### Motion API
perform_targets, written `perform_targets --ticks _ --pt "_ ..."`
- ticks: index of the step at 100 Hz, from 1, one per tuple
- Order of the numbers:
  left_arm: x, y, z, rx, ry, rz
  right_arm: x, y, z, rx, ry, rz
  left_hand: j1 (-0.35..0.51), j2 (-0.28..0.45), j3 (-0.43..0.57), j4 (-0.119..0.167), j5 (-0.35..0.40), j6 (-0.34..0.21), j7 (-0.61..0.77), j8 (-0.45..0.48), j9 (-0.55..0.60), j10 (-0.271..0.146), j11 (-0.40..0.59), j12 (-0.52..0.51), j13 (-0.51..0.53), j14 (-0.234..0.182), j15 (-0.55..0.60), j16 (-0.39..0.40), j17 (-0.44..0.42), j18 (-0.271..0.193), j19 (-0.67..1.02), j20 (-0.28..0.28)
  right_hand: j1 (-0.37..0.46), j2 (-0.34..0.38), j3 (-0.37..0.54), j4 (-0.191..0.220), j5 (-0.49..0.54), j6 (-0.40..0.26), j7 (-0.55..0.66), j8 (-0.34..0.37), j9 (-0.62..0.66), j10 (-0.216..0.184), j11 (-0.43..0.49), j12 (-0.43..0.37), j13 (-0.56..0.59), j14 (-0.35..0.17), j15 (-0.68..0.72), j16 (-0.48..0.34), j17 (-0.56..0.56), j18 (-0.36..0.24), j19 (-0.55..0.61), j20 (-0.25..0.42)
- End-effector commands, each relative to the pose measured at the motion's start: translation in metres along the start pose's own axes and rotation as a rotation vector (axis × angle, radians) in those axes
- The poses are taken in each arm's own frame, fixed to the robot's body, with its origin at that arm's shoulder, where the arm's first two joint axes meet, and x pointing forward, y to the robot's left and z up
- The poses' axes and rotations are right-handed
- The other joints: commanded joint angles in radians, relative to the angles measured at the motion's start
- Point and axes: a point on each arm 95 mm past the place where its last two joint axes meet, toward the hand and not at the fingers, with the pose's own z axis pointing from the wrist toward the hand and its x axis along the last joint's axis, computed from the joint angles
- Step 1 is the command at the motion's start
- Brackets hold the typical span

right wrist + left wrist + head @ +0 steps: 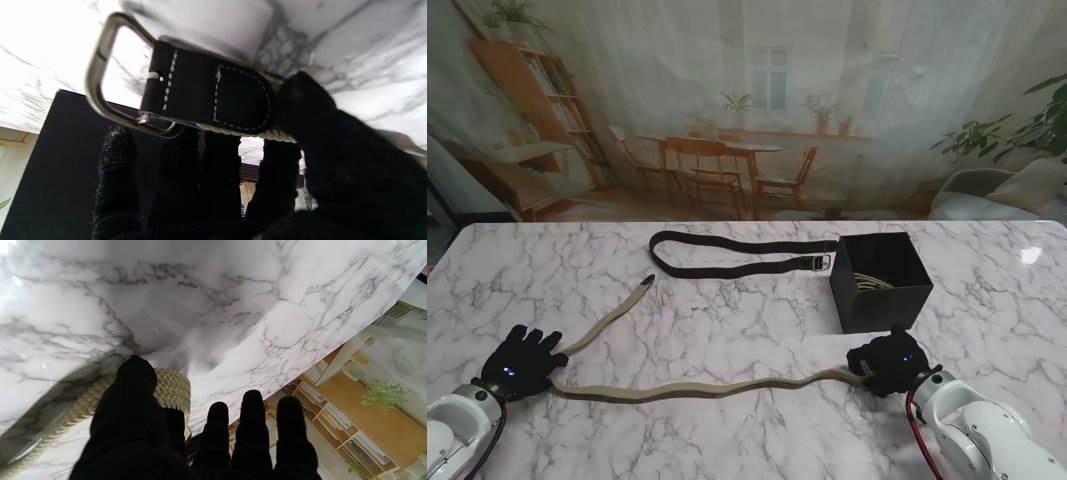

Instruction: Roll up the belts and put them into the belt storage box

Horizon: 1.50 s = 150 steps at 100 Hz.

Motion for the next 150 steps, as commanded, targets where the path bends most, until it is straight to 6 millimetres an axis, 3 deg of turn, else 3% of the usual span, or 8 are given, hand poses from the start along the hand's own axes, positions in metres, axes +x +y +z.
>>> perform_targets --ticks 1,32,53,58,67,90,125,150 --pt "-0.003 -0.004 0.001 0.005 -0.002 -0.007 0.003 0.000 0.001 0.000 0.008 0.007 -0.015 0.047 -0.026 0.003 -0.016 0.041 -0.032 -0.019 0.003 0.032 -0.022 -0.012 0.016 0.027 -0.004 -0.009 -0.007 0.043 0.003 -0.002 0.014 0.038 0.026 0.010 -0.040 0.007 -0.059 -0.139 -0.005 -0.006 -0.017 0.006 -0.024 0.003 -0.024 -0.014 -0.021 0.008 -0.004 -0.006" --pt "-0.015 -0.040 0.004 0.137 -0.015 -0.056 0.010 0.004 0.009 -0.027 -0.005 0.059 -0.031 0.106 -0.025 -0.007 -0.008 0.062 -0.049 0.007 0.022 0.041 -0.038 -0.014 0.023 0.040 -0.005 -0.009 -0.007 0.054 -0.003 -0.004 0.043 0.195 -0.057 0.020 -0.022 0.238 -0.155 -0.390 0.176 0.009 0.094 -0.057 0.106 0.000 0.074 0.021 0.050 0.014 0.046 0.008" --pt "-0.014 -0.066 0.014 0.197 0.015 -0.087 0.018 0.008 0.016 -0.036 -0.035 0.108 -0.030 0.106 -0.023 -0.013 0.014 0.069 -0.049 0.036 0.039 0.044 -0.048 -0.013 0.032 0.044 -0.007 -0.009 -0.007 0.062 -0.006 -0.003 0.002 0.286 -0.055 0.068 -0.037 0.383 -0.320 -0.538 0.288 0.060 0.046 -0.135 0.181 0.044 0.127 0.021 0.100 0.015 0.099 0.009" --pt "-0.013 -0.072 0.017 0.205 0.026 -0.093 0.020 0.008 0.017 -0.029 -0.041 0.112 -0.028 0.104 -0.023 -0.014 0.018 0.068 -0.049 0.043 0.045 0.043 -0.049 -0.013 0.036 0.042 -0.007 -0.009 -0.006 0.064 -0.006 -0.002 -0.110 0.338 -0.088 0.148 -0.053 0.414 -0.408 -0.432 0.260 0.075 0.011 -0.146 0.151 0.063 0.111 0.012 0.087 0.016 0.103 0.004" --pt "-0.009 -0.080 0.022 0.224 0.041 -0.115 0.023 0.008 0.018 -0.017 -0.042 0.126 -0.031 0.108 -0.023 -0.015 0.020 0.070 -0.052 0.052 0.047 0.043 -0.053 -0.012 0.037 0.043 -0.008 -0.008 -0.005 0.066 -0.007 -0.002 -0.179 0.364 -0.168 0.163 -0.087 0.404 -0.421 -0.381 0.163 0.091 0.005 -0.124 0.087 0.081 0.077 0.008 0.057 0.008 0.108 0.015" --pt "0.000 -0.082 0.029 0.207 0.060 -0.137 0.025 0.007 0.017 -0.002 -0.044 0.120 -0.051 0.119 -0.027 -0.020 0.030 0.073 -0.062 0.060 0.064 0.045 -0.055 -0.009 0.046 0.046 -0.008 -0.007 -0.005 0.070 -0.009 -0.001 -0.203 0.378 -0.237 0.170 -0.050 0.380 -0.444 -0.329 0.083 0.100 -0.015 -0.132 0.029 0.093 0.051 -0.002 0.037 0.002 0.104 0.024" --pt "0.007 -0.047 0.016 0.128 0.034 -0.136 0.026 0.004 0.017 0.021 -0.026 0.083 -0.037 0.026 -0.026 -0.013 0.080 0.046 -0.027 0.101 0.090 0.037 -0.051 -0.003 0.062 0.043 -0.006 -0.004 0.002 0.074 -0.007 0.003 -0.129 0.290 -0.139 0.133 0.016 0.349 -0.416 -0.270 0.086 0.066 -0.012 -0.137 0.040 0.063 0.053 -0.008 0.041 0.005 0.091 0.026" --pt "0.009 -0.018 0.006 0.027 0.006 -0.142 0.025 0.004 0.017 0.020 -0.036 0.081 -0.190 -0.043 -0.028 -0.013 -0.041 0.039 -0.157 -0.044 0.026 0.039 -0.082 -0.025 0.043 0.048 -0.021 -0.012 -0.008 0.077 -0.034 -0.001 -0.141 0.294 -0.130 0.139 0.012 0.352 -0.420 -0.269 0.083 0.065 -0.012 -0.136 0.037 0.062 0.049 -0.009 0.037 0.006 0.086 0.024"
